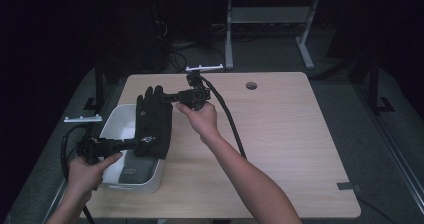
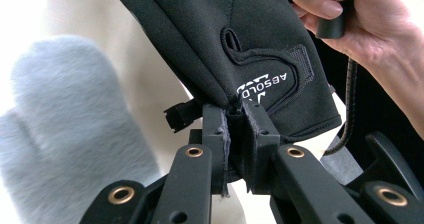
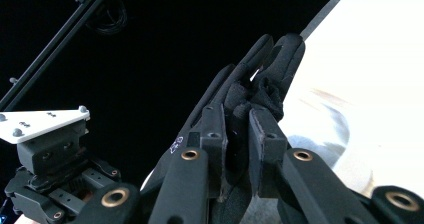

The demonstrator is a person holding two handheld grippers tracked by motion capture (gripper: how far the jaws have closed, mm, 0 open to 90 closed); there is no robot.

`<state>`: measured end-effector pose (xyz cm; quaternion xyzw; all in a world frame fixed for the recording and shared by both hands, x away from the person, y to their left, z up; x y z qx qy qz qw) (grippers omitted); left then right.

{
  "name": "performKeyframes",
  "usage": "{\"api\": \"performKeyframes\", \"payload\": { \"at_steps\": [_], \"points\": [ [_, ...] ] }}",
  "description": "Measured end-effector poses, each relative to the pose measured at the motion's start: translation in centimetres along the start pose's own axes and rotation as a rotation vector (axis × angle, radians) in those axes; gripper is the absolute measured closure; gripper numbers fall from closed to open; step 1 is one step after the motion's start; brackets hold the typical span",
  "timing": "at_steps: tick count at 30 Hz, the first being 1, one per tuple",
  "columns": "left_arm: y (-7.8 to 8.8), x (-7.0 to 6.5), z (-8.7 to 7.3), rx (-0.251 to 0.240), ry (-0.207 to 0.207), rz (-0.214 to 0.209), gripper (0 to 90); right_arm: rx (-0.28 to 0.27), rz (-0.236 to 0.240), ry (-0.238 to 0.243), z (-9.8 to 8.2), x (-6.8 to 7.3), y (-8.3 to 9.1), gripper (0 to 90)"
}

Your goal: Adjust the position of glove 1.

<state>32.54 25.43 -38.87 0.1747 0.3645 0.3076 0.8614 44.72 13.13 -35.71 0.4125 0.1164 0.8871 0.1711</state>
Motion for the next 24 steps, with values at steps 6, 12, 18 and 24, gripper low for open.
{"api": "performKeyframes", "payload": {
  "at_steps": [6, 12, 18, 24],
  "points": [
    [1.0, 1.0, -0.4, -0.006, 0.017, 0.018, 82.3, 0.007, 0.010, 0.005, -0.1, 0.5, -1.6, 78.9],
    [1.9, 2.1, -0.9, -0.009, 0.038, 0.032, 82.3, 0.025, 0.014, 0.002, -0.4, 0.5, -3.2, 78.9],
    [2.6, 2.9, -1.5, -0.010, 0.052, 0.041, 82.3, 0.041, 0.022, 0.003, -0.8, 0.7, -4.5, 78.8],
    [3.0, 3.7, -2.3, -0.003, 0.073, 0.054, 82.4, 0.071, 0.024, 0.016, -1.6, 0.3, -5.6, 78.9]
  ]
}}
Point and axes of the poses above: each handheld gripper's, and its own axes: y roughly backward along the jaws, z roughly out of its top, x roughly to its left, the point moved 10 cm from there along -y, roughly forward along the jaws, and after that the axes turned 1 degree about -y, right-handed, at the moved point
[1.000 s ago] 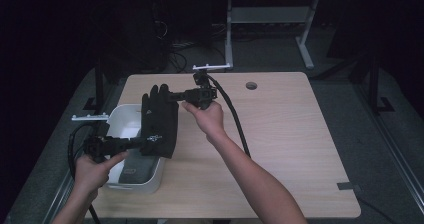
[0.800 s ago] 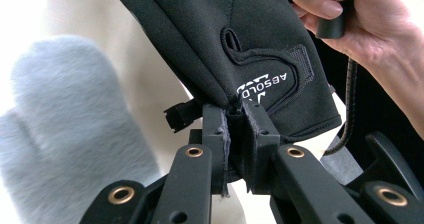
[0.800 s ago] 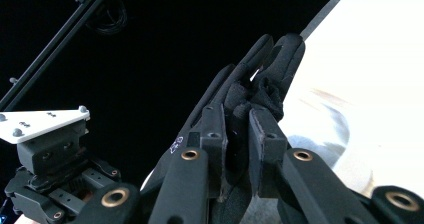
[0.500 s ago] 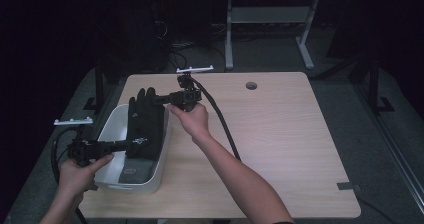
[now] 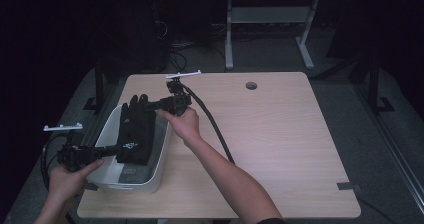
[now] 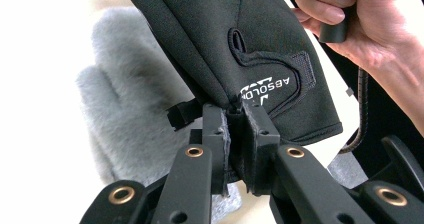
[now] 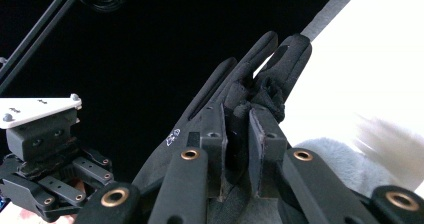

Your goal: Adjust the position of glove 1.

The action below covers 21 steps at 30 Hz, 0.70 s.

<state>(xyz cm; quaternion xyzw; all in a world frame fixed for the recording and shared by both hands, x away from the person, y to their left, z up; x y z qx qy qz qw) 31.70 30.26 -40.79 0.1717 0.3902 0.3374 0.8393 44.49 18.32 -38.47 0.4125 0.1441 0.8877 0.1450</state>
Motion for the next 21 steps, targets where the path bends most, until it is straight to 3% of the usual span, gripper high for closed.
{"api": "performKeyframes", "payload": {
  "at_steps": [21],
  "points": [
    [0.3, 1.7, -1.9, 0.033, 0.040, 0.015, 82.3, 0.052, -0.006, -0.008, -2.1, -1.2, -2.4, 78.7]
  ]
}}
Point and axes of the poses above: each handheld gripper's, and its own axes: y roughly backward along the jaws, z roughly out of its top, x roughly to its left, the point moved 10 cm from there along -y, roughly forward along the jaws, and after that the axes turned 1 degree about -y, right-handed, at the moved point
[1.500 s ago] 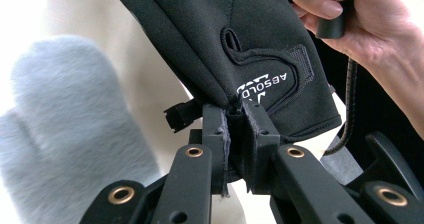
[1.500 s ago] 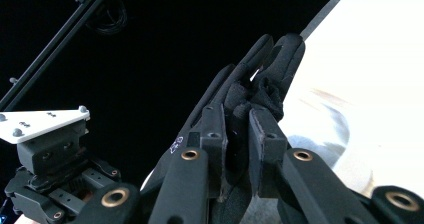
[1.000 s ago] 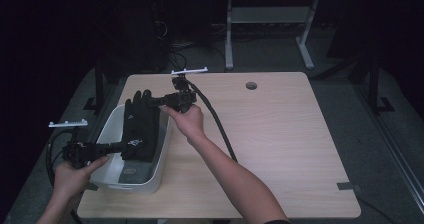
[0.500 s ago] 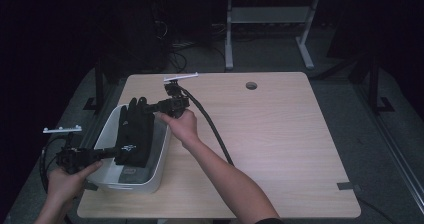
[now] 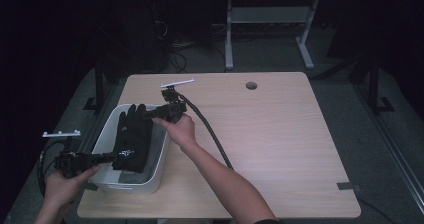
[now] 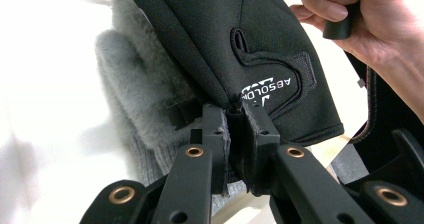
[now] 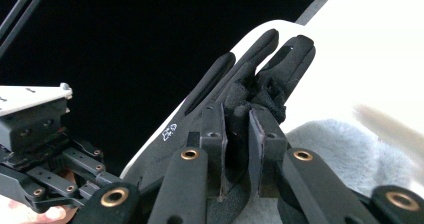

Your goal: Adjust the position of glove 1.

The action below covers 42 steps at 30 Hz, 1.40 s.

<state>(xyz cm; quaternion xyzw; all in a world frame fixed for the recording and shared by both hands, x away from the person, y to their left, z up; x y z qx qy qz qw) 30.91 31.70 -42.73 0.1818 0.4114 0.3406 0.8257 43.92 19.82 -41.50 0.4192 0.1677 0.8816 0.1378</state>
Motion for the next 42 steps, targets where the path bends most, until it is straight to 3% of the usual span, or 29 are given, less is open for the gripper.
{"api": "performKeyframes", "payload": {
  "at_steps": [22, 26, 33, 42],
  "points": [
    [-0.8, 1.4, -1.9, 0.068, 0.063, -0.012, 80.8, 0.075, -0.034, -0.026, -2.5, -2.1, -1.7, 77.6],
    [-0.7, 1.5, -1.8, 0.062, 0.068, -0.008, 78.9, 0.081, -0.033, -0.028, -2.6, -2.2, -1.8, 76.2],
    [-0.3, 1.6, -1.3, 0.054, 0.070, 0.002, 63.8, 0.080, -0.042, -0.038, -2.4, -2.6, -1.5, 70.3],
    [0.4, 1.7, -0.4, 0.022, 0.065, 0.019, 61.5, 0.045, -0.040, -0.039, -1.4, -2.5, 0.1, 66.1]
  ]
}}
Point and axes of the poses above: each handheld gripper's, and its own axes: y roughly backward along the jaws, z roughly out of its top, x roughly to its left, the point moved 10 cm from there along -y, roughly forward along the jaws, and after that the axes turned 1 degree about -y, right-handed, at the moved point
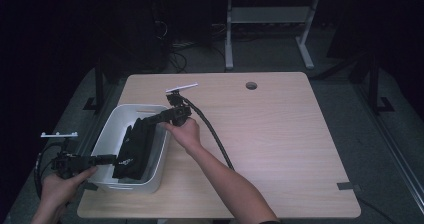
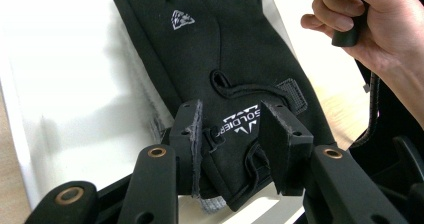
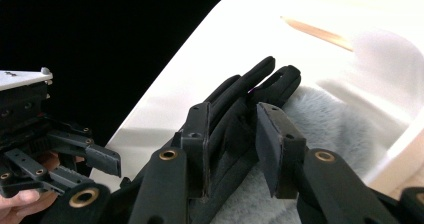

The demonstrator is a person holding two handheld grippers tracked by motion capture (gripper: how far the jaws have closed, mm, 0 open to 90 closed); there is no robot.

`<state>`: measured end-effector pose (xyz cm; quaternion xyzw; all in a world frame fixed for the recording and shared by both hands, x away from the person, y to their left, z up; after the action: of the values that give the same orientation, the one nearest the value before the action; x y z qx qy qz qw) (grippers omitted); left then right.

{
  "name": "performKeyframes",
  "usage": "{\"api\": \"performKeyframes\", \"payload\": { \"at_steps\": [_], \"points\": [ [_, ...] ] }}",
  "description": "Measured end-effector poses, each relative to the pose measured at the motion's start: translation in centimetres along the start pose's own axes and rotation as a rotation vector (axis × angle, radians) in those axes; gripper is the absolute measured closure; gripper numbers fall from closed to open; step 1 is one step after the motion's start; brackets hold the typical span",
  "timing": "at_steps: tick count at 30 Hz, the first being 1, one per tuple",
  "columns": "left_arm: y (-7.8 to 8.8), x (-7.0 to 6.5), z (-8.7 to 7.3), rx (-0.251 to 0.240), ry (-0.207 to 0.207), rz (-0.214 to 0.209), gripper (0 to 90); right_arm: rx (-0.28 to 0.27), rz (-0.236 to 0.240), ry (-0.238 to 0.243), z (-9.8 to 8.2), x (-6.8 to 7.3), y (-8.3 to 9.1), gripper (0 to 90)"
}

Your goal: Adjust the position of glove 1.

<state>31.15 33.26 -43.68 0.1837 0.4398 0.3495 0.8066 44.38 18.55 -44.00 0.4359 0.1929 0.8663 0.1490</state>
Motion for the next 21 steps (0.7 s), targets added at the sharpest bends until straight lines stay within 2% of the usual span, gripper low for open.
{"api": "performKeyframes", "payload": {
  "at_steps": [8, 14, 16, 21],
  "points": [
    [0.2, -1.3, 1.2, -0.024, -0.021, -0.007, 60.3, -0.023, 0.016, 0.004, 0.6, 0.4, 1.4, 62.4],
    [-0.1, -3.0, 2.3, -0.038, -0.044, -0.027, 60.0, -0.045, 0.022, 0.001, 1.1, 0.4, 3.3, 59.7],
    [-0.3, -3.4, 2.4, -0.027, -0.059, -0.031, 60.1, -0.053, 0.025, -0.005, 1.2, 0.5, 3.9, 58.9],
    [-1.1, -4.0, 2.5, -0.011, -0.067, -0.039, 60.0, -0.077, 0.027, 0.001, 1.5, 0.4, 5.3, 55.5]
  ]
}}
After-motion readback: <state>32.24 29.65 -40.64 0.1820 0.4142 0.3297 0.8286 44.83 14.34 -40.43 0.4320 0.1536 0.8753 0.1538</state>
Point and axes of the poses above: each handheld gripper's, and its own axes: y roughly backward along the jaws, z roughly out of its top, x roughly to its left, the point moved 10 cm from there along -y, roughly forward along the jaws, and after that the axes turned 1 degree about -y, right-handed, at the moved point
